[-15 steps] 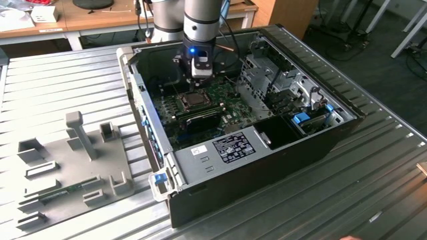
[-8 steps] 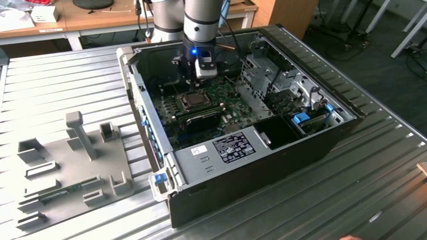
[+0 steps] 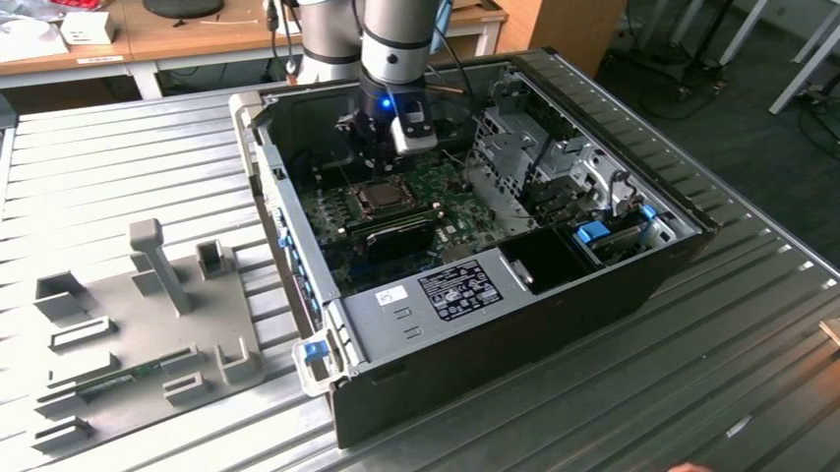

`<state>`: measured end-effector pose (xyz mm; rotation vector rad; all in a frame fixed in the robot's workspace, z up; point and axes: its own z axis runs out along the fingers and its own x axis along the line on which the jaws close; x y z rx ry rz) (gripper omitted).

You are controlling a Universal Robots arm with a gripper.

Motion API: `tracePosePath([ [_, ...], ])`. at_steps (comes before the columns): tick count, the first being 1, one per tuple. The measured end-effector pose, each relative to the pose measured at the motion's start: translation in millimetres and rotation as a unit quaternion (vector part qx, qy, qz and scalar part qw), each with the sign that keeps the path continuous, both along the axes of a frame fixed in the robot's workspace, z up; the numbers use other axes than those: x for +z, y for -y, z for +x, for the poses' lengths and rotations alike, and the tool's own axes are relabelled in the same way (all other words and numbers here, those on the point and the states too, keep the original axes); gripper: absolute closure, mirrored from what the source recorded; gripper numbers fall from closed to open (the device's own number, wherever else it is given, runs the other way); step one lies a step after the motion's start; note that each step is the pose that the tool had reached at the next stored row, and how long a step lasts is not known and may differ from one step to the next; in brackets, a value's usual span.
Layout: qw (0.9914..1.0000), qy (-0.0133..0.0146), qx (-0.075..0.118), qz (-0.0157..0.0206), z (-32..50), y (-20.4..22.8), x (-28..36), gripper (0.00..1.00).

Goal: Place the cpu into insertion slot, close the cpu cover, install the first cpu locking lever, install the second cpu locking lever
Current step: 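Close the cpu cover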

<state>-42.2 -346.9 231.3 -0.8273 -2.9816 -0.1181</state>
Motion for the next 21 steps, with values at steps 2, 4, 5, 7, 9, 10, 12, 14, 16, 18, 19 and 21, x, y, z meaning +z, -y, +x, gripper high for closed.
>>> tracePosePath([
  [2, 0.99984, 0.0000, 0.018, 0.0000, 0.0, 0.0, -0.4, 0.89],
  [4, 0.99933, 0.0000, 0.037, 0.0000, 0.0, 0.0, -0.8, 0.89],
  [5, 0.99896, 0.0000, 0.046, 0.0000, 0.0, 0.0, -1.0, 0.89],
  [7, 0.99798, 0.0000, 0.063, 0.0000, 0.0, 0.0, -1.5, 0.89],
  [9, 0.99689, -0.0001, 0.079, -0.0002, -0.1, 0.1, -1.6, 0.89],
  [10, 0.99668, -0.0001, 0.081, -0.0002, -0.1, 0.1, -1.5, 0.89],
  [12, 0.99655, 0.0000, 0.083, 0.0000, 0.0, 0.0, -1.7, 0.89],
  [14, 0.99652, 0.0009, 0.083, 0.0001, -0.1, 0.0, -1.8, 0.89],
  [16, 0.99637, 0.0047, 0.085, 0.0001, 0.0, 0.0, -2.3, 0.89],
  [18, 0.99622, 0.0054, 0.087, 0.0000, 0.0, 0.0, -2.4, 0.89],
  [19, 0.99621, 0.0054, 0.087, -0.0001, 0.0, 0.0, -2.4, 0.89],
  [21, 0.99619, 0.0054, 0.087, 0.0000, -0.1, 0.0, -2.4, 0.89],
])
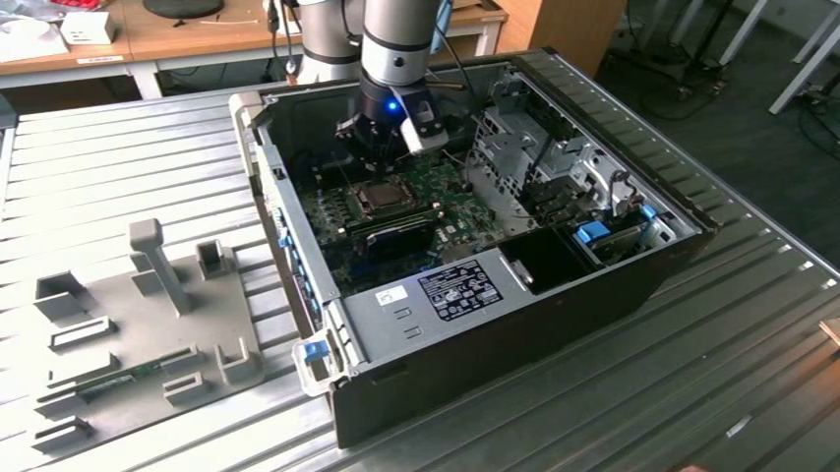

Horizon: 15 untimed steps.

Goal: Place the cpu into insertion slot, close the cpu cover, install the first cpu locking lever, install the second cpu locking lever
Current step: 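Close the cpu cover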

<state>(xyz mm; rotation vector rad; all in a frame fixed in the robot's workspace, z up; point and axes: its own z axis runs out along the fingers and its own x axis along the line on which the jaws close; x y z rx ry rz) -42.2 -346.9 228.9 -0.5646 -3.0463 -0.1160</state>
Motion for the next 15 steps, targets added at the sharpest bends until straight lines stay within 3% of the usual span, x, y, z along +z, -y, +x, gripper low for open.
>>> tracePosePath([
  [3, 0.99998, 0.0000, 0.006, -0.0004, 0.0, 0.0, -0.1, 0.89],
  [7, 0.99910, 0.0000, 0.042, -0.0004, 0.0, 0.0, -0.5, 0.89],
  [10, 0.99754, 0.0001, 0.070, -0.0004, 0.0, 0.0, -1.0, 0.89],
  [13, 0.99528, 0.0002, 0.097, -0.0004, 0.0, 0.0, -1.8, 0.89],
  [15, 0.99426, 0.0026, 0.107, -0.0007, 0.0, 0.0, -1.9, 0.89],
])
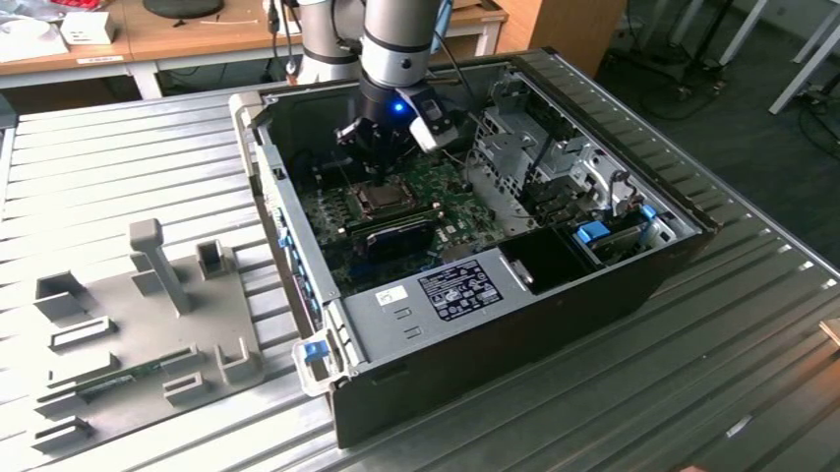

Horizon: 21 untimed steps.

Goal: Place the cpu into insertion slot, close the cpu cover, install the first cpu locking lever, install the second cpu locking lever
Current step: 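Close the cpu cover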

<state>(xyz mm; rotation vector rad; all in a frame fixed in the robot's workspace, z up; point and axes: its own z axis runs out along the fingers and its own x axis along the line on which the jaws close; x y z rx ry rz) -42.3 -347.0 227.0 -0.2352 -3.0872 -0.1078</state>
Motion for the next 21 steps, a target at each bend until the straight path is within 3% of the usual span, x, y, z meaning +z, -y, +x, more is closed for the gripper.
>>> tracePosePath([
  [3, 0.99999, 0.0036, 0.002, 0.0000, 0.0, 0.0, -0.4, 0.89],
  [7, 0.99990, 0.0123, 0.007, 0.0001, 0.0, -0.1, -1.3, 0.89],
  [9, 0.99981, 0.0154, 0.012, 0.0001, 0.0, 0.0, -1.8, 0.89],
  [21, 0.99866, 0.0172, 0.049, 0.0009, 0.0, -0.1, -5.3, 0.89],
])
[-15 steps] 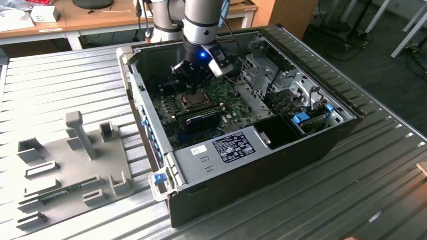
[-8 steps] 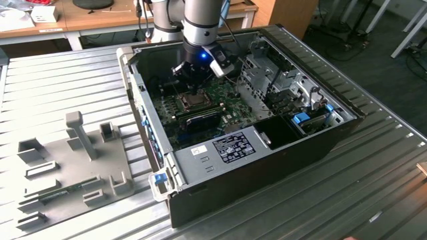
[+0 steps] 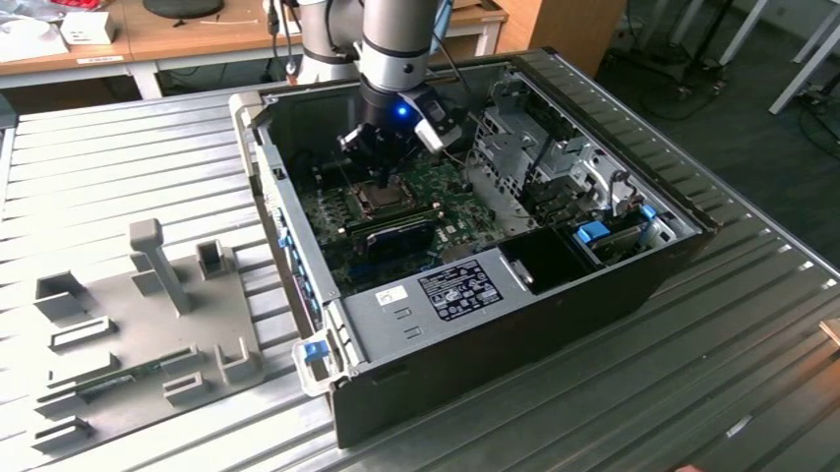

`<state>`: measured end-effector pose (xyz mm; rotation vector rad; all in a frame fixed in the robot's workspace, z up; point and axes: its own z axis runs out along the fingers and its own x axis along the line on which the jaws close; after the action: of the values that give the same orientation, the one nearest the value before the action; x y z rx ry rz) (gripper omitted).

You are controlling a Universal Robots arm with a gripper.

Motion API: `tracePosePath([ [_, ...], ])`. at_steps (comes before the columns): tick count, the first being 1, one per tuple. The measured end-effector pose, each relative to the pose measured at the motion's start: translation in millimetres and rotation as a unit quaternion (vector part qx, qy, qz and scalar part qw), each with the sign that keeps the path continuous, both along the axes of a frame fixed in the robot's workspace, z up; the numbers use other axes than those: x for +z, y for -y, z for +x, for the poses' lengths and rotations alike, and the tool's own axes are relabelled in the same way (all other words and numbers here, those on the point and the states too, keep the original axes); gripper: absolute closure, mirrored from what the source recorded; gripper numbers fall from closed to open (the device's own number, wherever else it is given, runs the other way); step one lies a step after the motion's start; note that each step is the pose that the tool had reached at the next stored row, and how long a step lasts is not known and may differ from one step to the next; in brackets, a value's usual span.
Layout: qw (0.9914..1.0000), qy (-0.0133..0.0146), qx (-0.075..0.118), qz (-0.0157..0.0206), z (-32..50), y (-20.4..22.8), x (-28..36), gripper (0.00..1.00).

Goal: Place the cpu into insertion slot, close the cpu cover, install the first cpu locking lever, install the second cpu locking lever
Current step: 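Close the cpu cover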

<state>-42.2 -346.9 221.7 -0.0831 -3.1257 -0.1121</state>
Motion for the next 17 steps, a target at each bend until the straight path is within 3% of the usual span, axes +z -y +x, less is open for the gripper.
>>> tracePosePath([
  [17, 0.99986, 0.0004, 0.016, -0.0003, -0.8, 0.1, -7.5, 0.89],
])
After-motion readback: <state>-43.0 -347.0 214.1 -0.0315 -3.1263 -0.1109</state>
